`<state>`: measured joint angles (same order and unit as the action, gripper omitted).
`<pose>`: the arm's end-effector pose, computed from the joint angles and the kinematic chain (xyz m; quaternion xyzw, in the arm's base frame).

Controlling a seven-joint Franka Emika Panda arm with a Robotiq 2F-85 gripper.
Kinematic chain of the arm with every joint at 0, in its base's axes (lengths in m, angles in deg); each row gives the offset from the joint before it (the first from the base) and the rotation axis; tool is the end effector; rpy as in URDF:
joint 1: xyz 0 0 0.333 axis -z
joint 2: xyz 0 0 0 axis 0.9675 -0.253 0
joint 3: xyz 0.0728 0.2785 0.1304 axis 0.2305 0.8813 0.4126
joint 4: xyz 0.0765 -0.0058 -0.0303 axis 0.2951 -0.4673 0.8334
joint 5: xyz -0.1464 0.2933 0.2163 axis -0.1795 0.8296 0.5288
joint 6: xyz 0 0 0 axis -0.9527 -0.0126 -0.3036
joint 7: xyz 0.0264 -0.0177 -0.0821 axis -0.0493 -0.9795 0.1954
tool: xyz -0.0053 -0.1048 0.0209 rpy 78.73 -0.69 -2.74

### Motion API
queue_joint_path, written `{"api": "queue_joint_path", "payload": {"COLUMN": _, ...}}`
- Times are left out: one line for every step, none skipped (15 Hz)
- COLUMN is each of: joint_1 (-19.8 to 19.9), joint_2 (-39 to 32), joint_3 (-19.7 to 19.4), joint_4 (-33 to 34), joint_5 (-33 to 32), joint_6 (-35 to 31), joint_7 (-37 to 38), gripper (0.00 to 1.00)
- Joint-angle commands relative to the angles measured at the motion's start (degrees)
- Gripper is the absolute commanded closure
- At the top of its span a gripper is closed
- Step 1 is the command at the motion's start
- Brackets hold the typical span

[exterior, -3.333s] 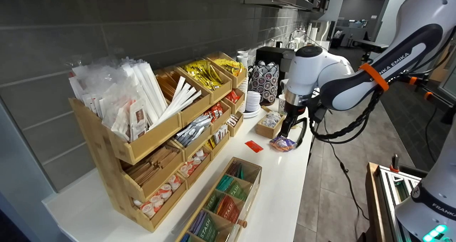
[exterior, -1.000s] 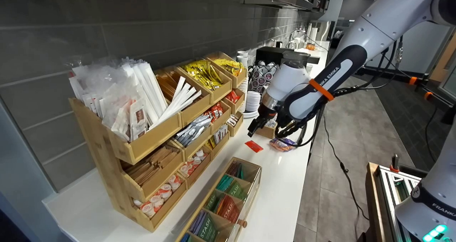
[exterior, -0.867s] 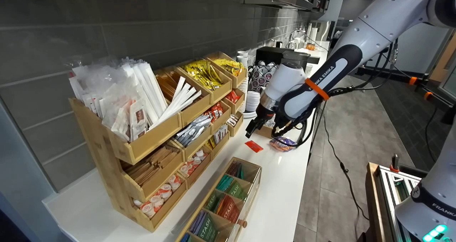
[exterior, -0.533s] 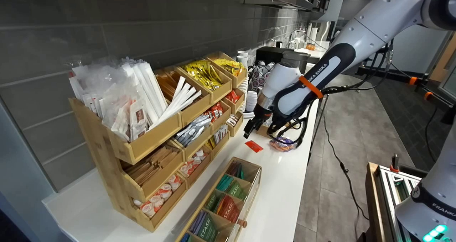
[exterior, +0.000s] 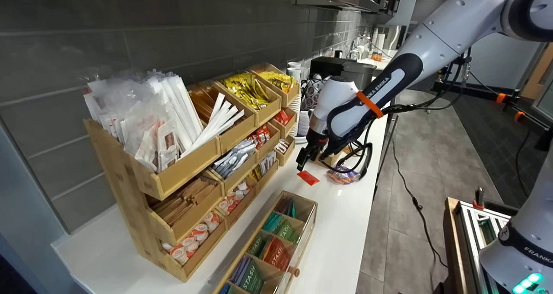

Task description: Put the orange sacket in the tray

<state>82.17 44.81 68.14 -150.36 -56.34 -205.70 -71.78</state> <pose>0.5794 -0.0511 0.2421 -0.9905 0.0655 -0.1202 0.0086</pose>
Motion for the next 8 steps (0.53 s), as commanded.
{"api": "queue_joint_path", "payload": {"joint_1": -1.0, "joint_2": -2.9, "joint_3": -0.9, "joint_4": 2.5, "joint_5": 1.2, "joint_6": 1.2, "joint_7": -0.5, "gripper": 0.00}}
{"api": "queue_joint_path", "payload": {"joint_1": -1.3, "joint_2": -3.5, "joint_3": -1.0, "joint_4": 3.0, "joint_5": 0.9, "joint_6": 1.6, "joint_7": -0.4, "gripper": 0.00}}
{"api": "queue_joint_path", "payload": {"joint_1": -1.3, "joint_2": -4.2, "joint_3": -0.9, "joint_4": 3.5, "joint_5": 0.9, "joint_6": 1.9, "joint_7": -0.5, "gripper": 0.00}}
{"api": "queue_joint_path", "payload": {"joint_1": -1.4, "joint_2": -4.7, "joint_3": -1.0, "joint_4": 3.8, "joint_5": 0.8, "joint_6": 2.3, "joint_7": -0.4, "gripper": 0.00}}
{"api": "queue_joint_path", "payload": {"joint_1": -1.4, "joint_2": -5.2, "joint_3": -1.0, "joint_4": 4.2, "joint_5": 0.8, "joint_6": 2.6, "joint_7": -0.4, "gripper": 0.00}}
{"api": "queue_joint_path", "payload": {"joint_1": -1.7, "joint_2": -5.6, "joint_3": -1.4, "joint_4": 4.5, "joint_5": 0.4, "joint_6": 2.8, "joint_7": 0.0, "gripper": 0.00}}
{"api": "queue_joint_path", "payload": {"joint_1": -1.9, "joint_2": -6.0, "joint_3": -1.6, "joint_4": 4.7, "joint_5": 0.4, "joint_6": 2.9, "joint_7": 0.1, "gripper": 0.00}}
{"api": "queue_joint_path", "payload": {"joint_1": -2.3, "joint_2": -6.3, "joint_3": -2.0, "joint_4": 4.9, "joint_5": 0.0, "joint_6": 2.6, "joint_7": 0.5, "gripper": 0.00}}
